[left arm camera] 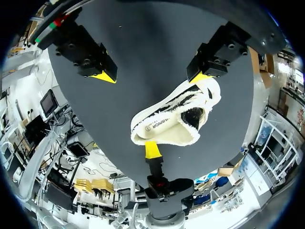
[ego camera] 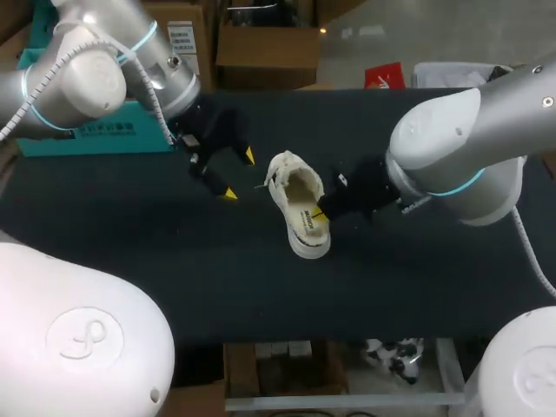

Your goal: Open the shoe tongue, take the insole out of the shoe, put the insole back into the shoe, and pack the shoe into the shoebox

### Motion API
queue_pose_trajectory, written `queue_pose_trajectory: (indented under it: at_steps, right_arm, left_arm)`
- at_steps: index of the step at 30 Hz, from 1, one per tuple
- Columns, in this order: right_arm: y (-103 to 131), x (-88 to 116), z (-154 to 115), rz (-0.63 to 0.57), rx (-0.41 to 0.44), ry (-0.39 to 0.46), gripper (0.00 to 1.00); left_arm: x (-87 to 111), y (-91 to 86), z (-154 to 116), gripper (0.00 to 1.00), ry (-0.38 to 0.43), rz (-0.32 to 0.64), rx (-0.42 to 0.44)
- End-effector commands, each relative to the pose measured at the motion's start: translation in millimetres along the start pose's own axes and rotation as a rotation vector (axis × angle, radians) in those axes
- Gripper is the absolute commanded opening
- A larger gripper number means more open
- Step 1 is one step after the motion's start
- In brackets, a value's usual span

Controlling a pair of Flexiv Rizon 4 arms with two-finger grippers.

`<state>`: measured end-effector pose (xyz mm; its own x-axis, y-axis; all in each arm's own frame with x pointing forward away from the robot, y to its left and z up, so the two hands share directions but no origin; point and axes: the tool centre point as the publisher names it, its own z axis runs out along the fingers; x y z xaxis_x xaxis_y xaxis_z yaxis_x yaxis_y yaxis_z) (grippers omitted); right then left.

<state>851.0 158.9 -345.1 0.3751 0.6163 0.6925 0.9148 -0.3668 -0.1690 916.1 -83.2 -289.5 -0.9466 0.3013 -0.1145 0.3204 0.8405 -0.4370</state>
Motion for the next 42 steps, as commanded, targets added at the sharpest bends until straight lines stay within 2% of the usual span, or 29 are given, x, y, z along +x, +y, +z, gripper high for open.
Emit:
queue_pose_trajectory:
  at_steps: [1, 3, 6, 7, 8, 9, 10, 11, 21, 22, 24, 27, 30, 31, 33, 34, 42]
  right_arm:
    - [3.1, 4.2, -44.8, -0.052, 0.097, -0.051, 0.00]
    - [3.0, 4.1, -61.7, -0.091, 0.148, -0.048, 0.02]
    - [4.6, 3.8, -82.5, -0.127, 0.203, -0.035, 0.14]
    - [5.1, 4.2, -87.7, -0.149, 0.224, -0.016, 0.20]
    - [6.1, 3.9, -93.1, -0.165, 0.268, 0.000, 0.33]
    - [7.7, 2.2, -99.5, -0.172, 0.304, 0.028, 0.74]
    - [9.0, 0.0, -105.1, -0.161, 0.314, 0.063, 1.00]
    - [9.0, 0.0, -105.1, -0.161, 0.314, 0.063, 1.00]
    - [9.0, 0.0, -105.1, -0.161, 0.314, 0.063, 1.00]
    - [9.4, 2.5, -107.3, -0.190, 0.325, 0.050, 1.00]
    - [6.9, 8.7, -112.1, -0.251, 0.307, -0.048, 1.00]
    - [3.2, 12.9, -115.4, -0.327, 0.291, -0.150, 1.00]
    - [-0.6, 10.3, -121.2, -0.442, 0.308, -0.182, 1.00]
    - [-1.0, 7.2, -124.9, -0.486, 0.324, -0.183, 1.00]
    - [0.0, -0.3, -133.2, -0.534, 0.381, -0.191, 1.00]
    - [0.8, -5.4, -139.9, -0.534, 0.382, -0.159, 1.00]
    - [0.8, -5.4, -139.9, -0.534, 0.382, -0.159, 1.00]
  left_arm:
    - [-1.3, -8.9, -1.9, 1.00, 0.004, -0.010, -0.071]
    - [-1.3, -8.9, -1.9, 1.00, 0.004, -0.010, -0.071]
    - [-1.3, -8.9, -1.9, 1.00, 0.004, -0.010, -0.071]
    - [-3.8, -8.0, -0.8, 1.00, 0.005, -0.048, -0.067]
    - [-6.2, -6.2, 1.2, 1.00, -0.008, -0.118, -0.097]
    - [-10.4, -3.0, 4.0, 1.00, -0.044, -0.226, -0.165]
    - [-14.7, 1.6, 6.1, 1.00, -0.108, -0.353, -0.277]
    - [-16.1, 6.7, 6.1, 1.00, -0.161, -0.443, -0.379]
    - [-16.1, 6.7, 6.1, 1.00, -0.161, -0.443, -0.379]
    - [-17.7, 5.5, 7.6, 1.00, -0.151, -0.469, -0.362]
    - [-18.8, 2.4, 12.4, 1.00, -0.141, -0.515, -0.360]
    - [-22.1, 2.9, 18.2, 1.00, -0.132, -0.621, -0.347]
    - [-20.4, 2.2, 24.8, 1.00, -0.143, -0.708, -0.336]
    - [-19.4, 3.1, 26.5, 1.00, -0.168, -0.748, -0.364]
    - [-19.4, 3.1, 26.5, 1.00, -0.168, -0.748, -0.364]
    - [-19.4, 3.1, 26.5, 1.00, -0.168, -0.748, -0.364]
    - [-19.4, 3.1, 26.5, 1.00, -0.168, -0.748, -0.364]
